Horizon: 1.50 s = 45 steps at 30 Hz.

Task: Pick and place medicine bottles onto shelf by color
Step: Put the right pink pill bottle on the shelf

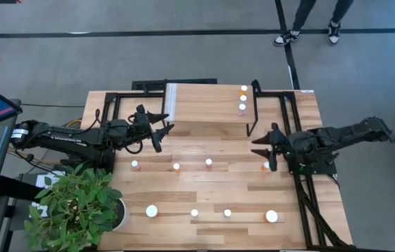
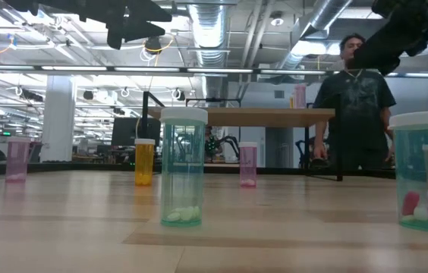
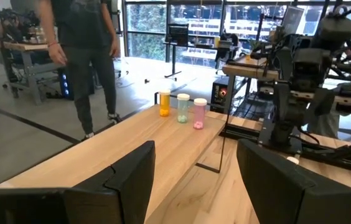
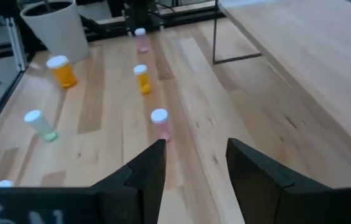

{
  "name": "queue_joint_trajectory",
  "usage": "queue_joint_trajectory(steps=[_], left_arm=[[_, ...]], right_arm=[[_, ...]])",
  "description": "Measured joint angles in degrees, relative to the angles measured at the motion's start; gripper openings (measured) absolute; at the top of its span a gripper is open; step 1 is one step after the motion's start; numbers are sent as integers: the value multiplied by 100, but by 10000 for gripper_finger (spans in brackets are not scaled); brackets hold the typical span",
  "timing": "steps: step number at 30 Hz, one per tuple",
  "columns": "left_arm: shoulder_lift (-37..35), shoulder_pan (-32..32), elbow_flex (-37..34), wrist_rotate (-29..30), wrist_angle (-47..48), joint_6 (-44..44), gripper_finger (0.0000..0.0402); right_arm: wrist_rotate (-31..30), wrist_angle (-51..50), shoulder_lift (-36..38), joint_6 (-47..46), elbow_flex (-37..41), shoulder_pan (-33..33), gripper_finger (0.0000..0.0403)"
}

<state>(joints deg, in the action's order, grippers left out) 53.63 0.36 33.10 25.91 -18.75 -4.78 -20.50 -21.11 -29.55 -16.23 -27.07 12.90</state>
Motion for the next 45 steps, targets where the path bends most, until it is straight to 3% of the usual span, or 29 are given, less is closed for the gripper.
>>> queue_joint_trajectory(steps=[26, 40, 45], left_arm=[[0, 0, 0, 26, 0, -28, 215], [0, 0, 0, 13, 3, 49, 215], [0, 0, 0, -536, 32, 49, 215]], right_arm=[[-60, 107, -6, -26, 0, 55, 180], [-62, 414, -6, 24, -183, 939, 177], [-424, 429, -14, 137, -225, 1320, 177]])
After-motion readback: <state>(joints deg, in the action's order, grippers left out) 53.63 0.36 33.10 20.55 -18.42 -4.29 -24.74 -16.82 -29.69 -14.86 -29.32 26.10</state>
